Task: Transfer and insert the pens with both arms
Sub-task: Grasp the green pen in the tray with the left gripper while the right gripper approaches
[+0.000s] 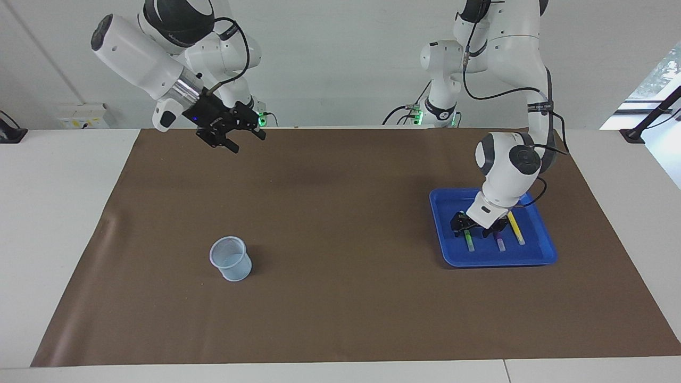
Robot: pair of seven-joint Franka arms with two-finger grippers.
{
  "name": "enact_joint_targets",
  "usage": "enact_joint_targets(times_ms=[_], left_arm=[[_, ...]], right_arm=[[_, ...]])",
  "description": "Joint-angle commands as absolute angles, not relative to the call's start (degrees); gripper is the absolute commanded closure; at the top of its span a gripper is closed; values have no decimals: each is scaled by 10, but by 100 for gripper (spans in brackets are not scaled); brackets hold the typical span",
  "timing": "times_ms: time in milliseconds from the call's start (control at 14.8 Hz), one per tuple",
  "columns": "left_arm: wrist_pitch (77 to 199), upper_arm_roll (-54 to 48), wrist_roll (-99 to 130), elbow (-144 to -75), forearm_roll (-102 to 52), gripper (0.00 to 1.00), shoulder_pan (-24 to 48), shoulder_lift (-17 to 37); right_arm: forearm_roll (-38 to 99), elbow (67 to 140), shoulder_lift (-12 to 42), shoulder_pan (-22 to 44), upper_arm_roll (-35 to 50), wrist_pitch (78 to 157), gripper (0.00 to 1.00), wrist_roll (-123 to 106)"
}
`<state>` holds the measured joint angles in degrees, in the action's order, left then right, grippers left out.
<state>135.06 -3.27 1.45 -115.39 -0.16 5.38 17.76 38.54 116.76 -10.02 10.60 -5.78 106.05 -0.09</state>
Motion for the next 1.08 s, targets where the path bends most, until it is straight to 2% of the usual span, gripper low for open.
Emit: enact_joint_targets(times_ms=[0,135,203,271,339,609,812,1016], left_arm=[[1362,-33,24,-1172,14,24,53,168],[1364,-33,24,-1172,14,43,54,168],[1364,-33,25,-1172,14,58,55,168],[1363,-33,25,-1172,14,83,55,168],[1362,-33,27,-1172,14,100,54,168],[1348,-33,42,-1172,14,100,54,156],[1318,-33,95,-1165,13,100,54,128],[1270,-35,166,-1148,8,100,54,101]], right_arm=[[444,1190,-74,112,-59,1098,0,-4],[485,1190,-53,128,-59,1117,0,-4],[497,1193,-51,138,-59,1126,0,-1],[499,1194,-48,151,-59,1142,0,3],[499,1194,-47,162,-59,1153,0,16],[501,1198,-46,203,-59,1207,0,54],[503,1199,-38,204,-59,1211,0,53],[589,1208,-25,204,-59,1231,0,26]])
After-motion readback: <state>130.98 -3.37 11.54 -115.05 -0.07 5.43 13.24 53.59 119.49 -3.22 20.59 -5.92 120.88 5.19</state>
